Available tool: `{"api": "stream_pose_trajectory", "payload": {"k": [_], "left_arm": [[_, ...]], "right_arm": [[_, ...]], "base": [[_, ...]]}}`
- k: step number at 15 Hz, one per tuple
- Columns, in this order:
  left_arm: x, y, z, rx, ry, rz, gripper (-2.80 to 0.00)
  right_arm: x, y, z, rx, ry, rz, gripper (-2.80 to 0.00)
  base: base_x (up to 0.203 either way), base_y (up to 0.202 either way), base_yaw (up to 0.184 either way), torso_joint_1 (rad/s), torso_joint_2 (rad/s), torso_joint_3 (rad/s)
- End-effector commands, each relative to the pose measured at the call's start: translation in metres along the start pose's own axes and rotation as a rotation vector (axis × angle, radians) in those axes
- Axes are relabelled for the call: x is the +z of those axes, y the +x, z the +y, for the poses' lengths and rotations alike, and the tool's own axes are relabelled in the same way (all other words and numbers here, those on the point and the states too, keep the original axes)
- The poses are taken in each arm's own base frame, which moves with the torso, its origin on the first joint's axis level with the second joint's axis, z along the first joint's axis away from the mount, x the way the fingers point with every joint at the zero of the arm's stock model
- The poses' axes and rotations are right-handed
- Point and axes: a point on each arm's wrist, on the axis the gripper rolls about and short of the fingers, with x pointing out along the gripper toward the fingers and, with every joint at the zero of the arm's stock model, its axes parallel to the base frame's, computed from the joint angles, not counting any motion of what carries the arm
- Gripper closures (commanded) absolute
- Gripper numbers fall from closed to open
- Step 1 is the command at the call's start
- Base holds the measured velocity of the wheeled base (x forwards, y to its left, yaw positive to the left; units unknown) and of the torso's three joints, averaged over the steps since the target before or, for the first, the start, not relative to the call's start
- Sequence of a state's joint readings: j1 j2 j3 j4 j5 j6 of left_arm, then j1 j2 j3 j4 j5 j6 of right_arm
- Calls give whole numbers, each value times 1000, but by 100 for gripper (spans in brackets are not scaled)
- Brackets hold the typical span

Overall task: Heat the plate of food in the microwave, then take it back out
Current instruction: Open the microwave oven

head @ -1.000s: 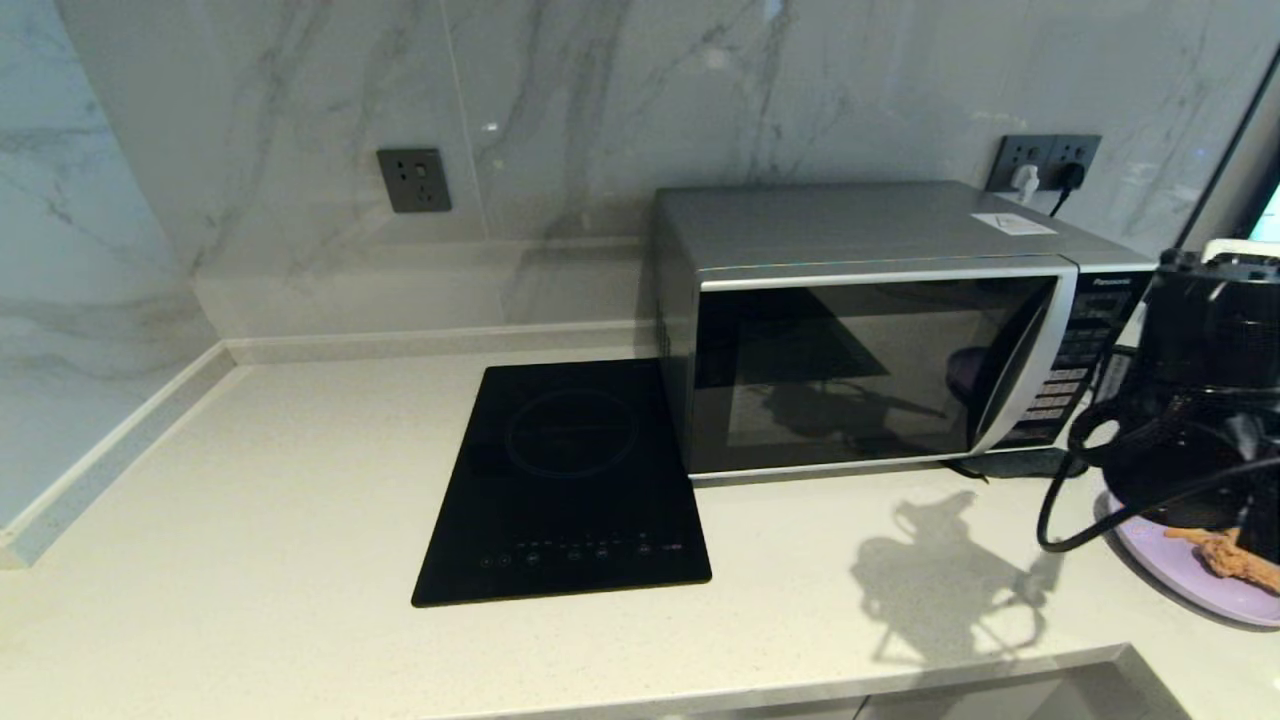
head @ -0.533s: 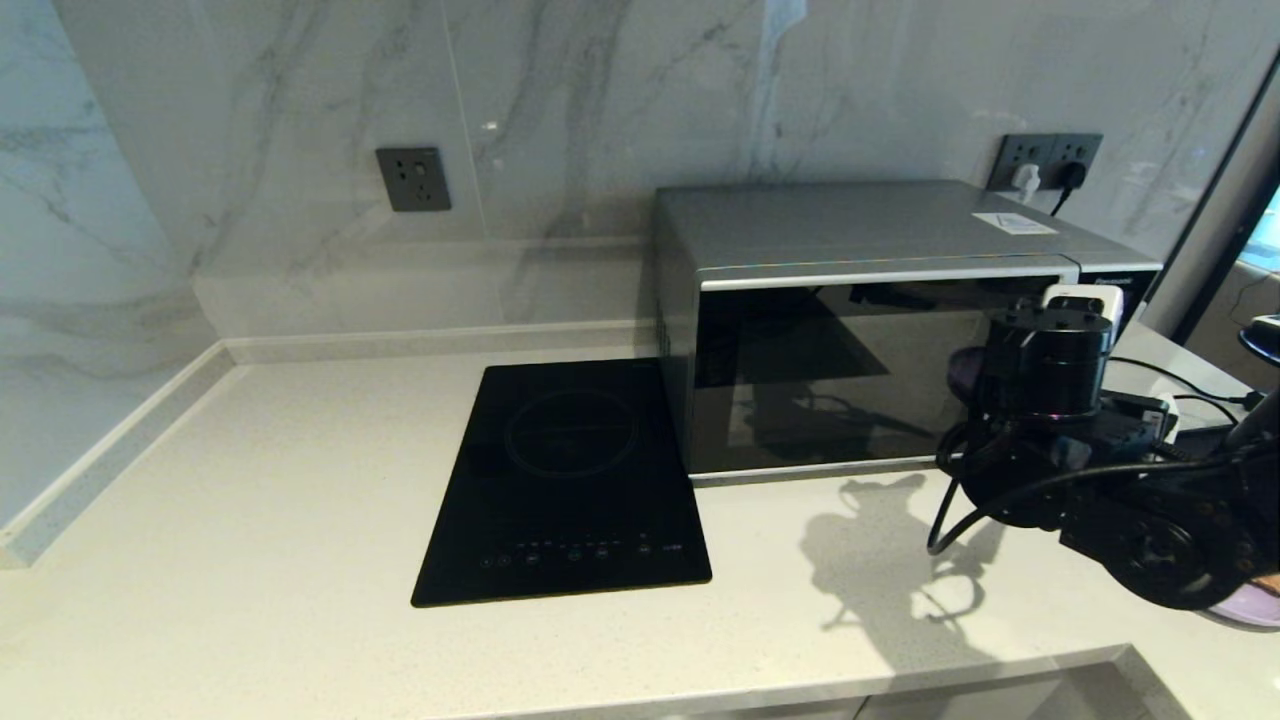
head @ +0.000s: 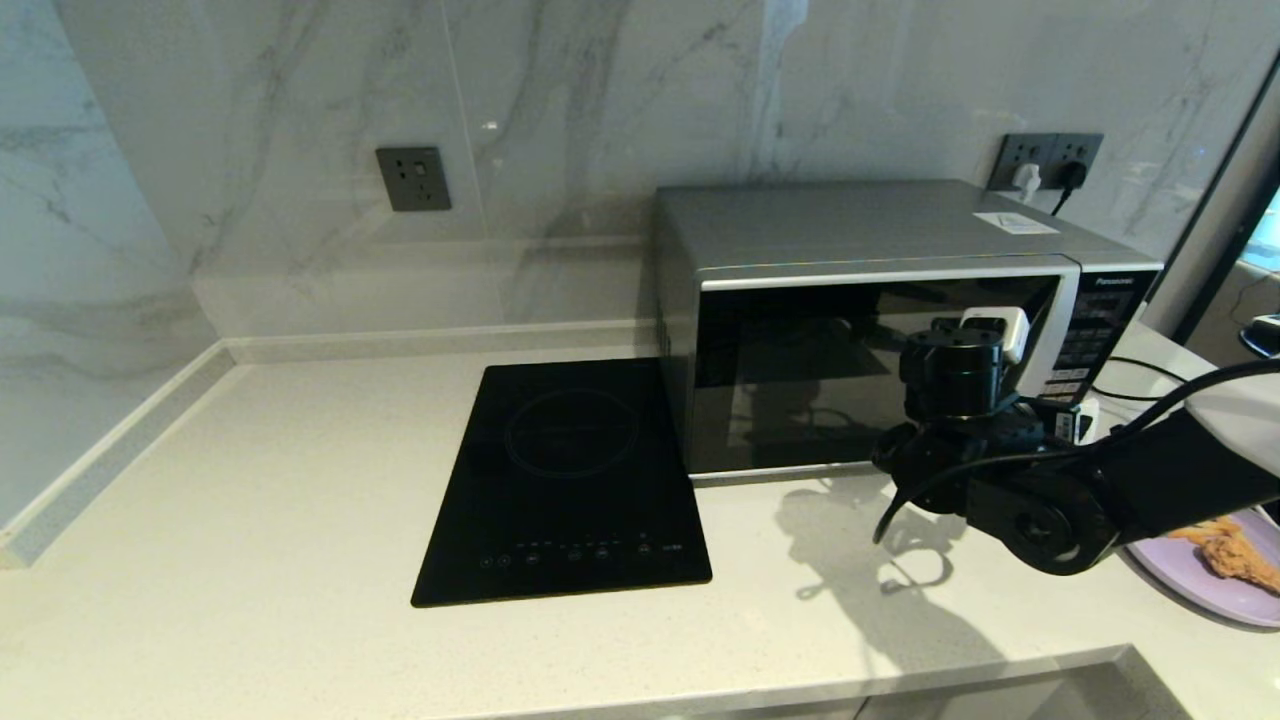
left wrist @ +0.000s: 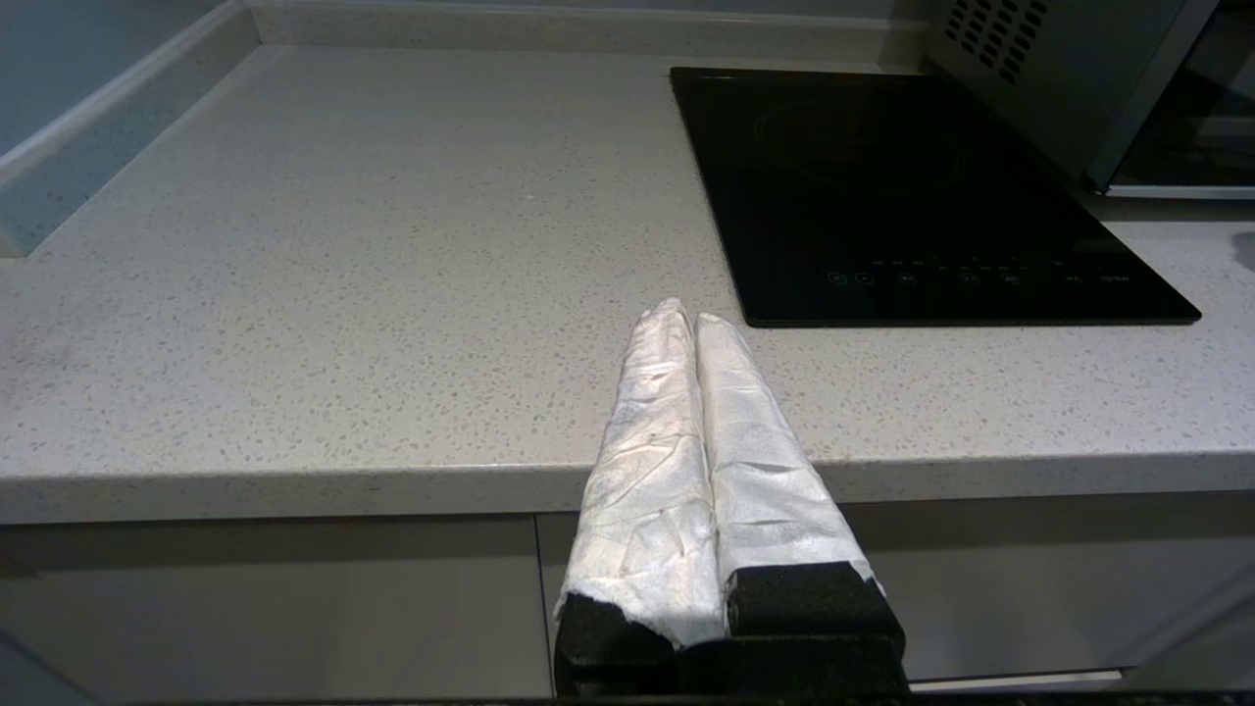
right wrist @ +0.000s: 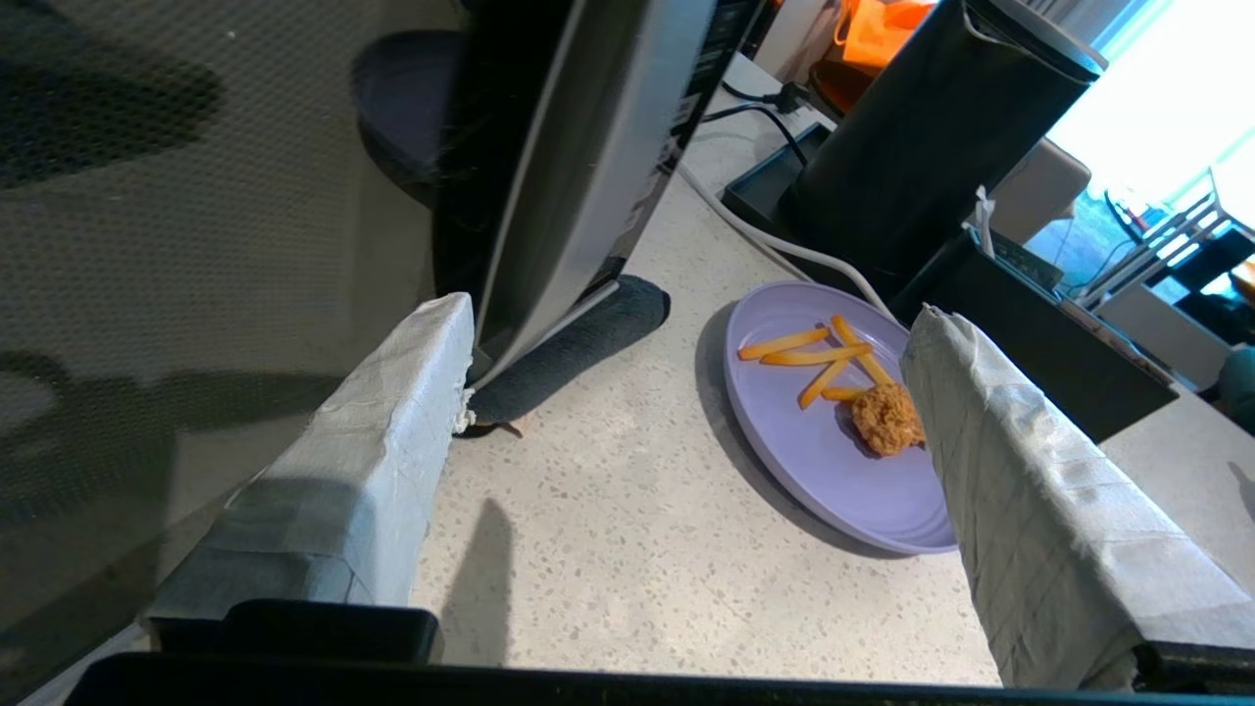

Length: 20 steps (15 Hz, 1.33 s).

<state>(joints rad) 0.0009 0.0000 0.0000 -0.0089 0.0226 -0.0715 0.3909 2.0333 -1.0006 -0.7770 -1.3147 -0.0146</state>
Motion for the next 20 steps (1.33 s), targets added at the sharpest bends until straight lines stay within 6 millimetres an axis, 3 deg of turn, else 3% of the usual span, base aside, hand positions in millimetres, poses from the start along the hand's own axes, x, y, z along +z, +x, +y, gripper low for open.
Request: {"api": "stream_pose_trajectory", "payload": {"k": [1, 8, 16, 20], "left_arm": [[0, 0, 0, 1, -1, 1, 0], [0, 0, 0, 1, -1, 1, 0], [0, 0, 0, 1, -1, 1, 0], [0, 0, 0, 1, -1, 1, 0]], "right_arm": [[-3, 10, 10, -25, -19, 5, -280], [-12, 56, 11, -97, -28, 37, -280], [-8, 84, 7, -131, 2, 43, -280], [-6, 88, 11, -132, 8, 39, -280]], "base": [[0, 0, 0, 0, 0, 0], [0, 0, 0, 0, 0, 0], [0, 0, 0, 0, 0, 0], [0, 0, 0, 0, 0, 0]]}}
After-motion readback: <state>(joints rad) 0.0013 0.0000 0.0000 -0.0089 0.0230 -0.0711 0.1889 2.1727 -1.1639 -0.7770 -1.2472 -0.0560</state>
